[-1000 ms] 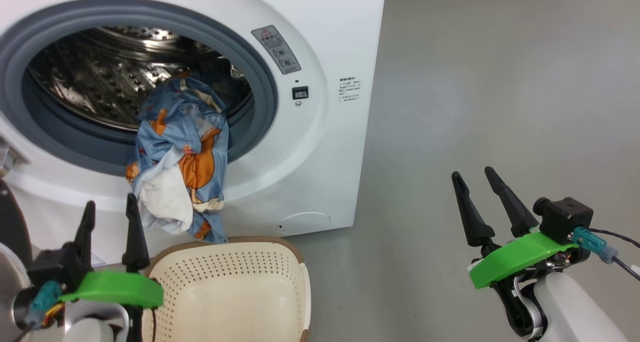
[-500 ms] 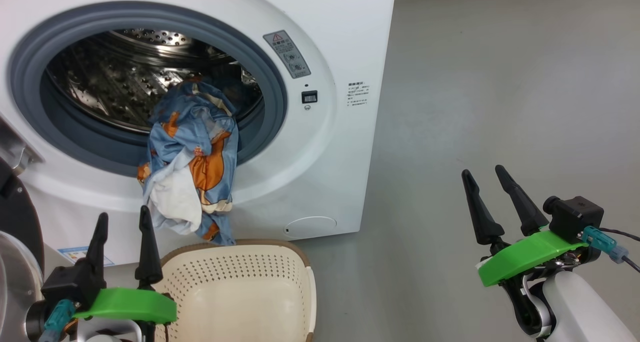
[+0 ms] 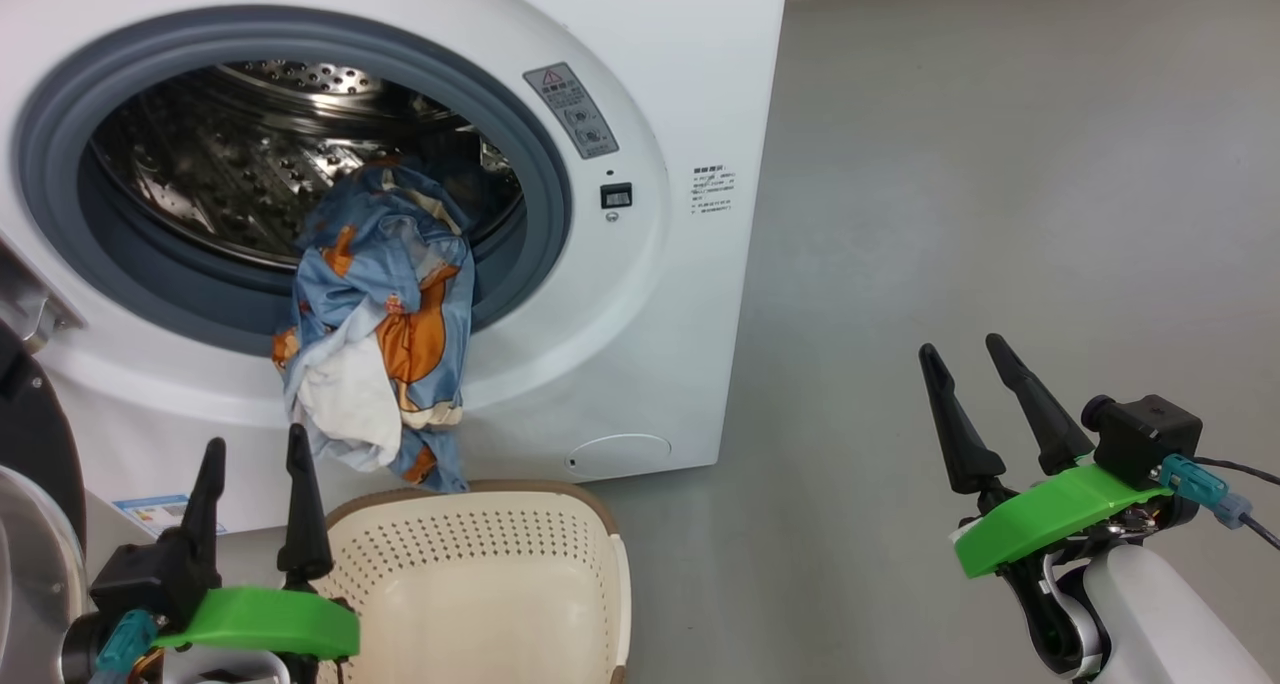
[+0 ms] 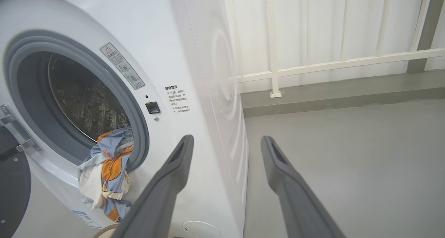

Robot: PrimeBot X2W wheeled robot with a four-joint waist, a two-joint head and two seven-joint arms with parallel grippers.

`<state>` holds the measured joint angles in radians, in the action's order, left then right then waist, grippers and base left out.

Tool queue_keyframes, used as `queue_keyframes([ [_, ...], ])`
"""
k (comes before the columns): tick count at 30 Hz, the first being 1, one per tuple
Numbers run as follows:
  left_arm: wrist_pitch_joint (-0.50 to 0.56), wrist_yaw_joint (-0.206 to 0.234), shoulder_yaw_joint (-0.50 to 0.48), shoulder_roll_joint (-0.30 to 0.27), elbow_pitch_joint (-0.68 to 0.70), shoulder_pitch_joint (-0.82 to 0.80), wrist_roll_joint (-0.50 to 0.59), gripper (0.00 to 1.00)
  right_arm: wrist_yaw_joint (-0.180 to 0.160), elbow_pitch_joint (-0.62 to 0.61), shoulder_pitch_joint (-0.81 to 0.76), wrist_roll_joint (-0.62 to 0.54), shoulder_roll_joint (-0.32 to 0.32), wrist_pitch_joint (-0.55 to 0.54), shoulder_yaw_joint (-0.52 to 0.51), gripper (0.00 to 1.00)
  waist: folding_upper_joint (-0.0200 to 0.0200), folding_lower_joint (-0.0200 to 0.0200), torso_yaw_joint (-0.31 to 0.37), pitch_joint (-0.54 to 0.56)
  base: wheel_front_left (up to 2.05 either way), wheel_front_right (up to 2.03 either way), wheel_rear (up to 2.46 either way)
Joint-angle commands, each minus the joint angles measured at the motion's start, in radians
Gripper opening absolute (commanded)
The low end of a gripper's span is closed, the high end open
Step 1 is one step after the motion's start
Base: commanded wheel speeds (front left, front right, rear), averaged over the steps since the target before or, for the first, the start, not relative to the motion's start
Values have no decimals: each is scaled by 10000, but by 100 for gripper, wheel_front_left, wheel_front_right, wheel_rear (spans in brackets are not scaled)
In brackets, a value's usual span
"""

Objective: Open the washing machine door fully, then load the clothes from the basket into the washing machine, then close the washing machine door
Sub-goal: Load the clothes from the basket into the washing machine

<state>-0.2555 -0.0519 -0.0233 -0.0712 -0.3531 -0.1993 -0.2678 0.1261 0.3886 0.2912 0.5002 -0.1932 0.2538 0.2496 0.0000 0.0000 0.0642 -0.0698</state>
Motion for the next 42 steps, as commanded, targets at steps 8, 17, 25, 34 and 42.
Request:
queue_keyframes([
  [8, -38, 92, -198, -141, 238, -166, -168, 100, 46, -237, 11, -10, -94, 80, 181, 100, 0, 0, 69, -123, 0, 0, 0],
  [17, 336, -51, -114, -165, -421, -399, -462, 100, 46, -284, 91, -7, -76, 80, 203, 100, 0, 0, 163, -380, 0, 0, 0],
  [25, 579, -319, 48, -469, -2313, -1438, -629, 100, 46, -401, 351, -62, -75, 80, 177, 100, 0, 0, 304, -1075, 0, 0, 0],
  [34, 571, -652, 495, -1003, -5360, -3441, -685, 100, 46, -577, 842, -132, -43, 80, 225, 100, 0, 0, 673, -2367, 0, 0, 0],
  [42, 502, -744, 695, -1328, -7224, -4821, -874, 100, 46, -754, 1180, -214, 81, 80, 188, 100, 0, 0, 1047, -3311, 0, 0, 0],
])
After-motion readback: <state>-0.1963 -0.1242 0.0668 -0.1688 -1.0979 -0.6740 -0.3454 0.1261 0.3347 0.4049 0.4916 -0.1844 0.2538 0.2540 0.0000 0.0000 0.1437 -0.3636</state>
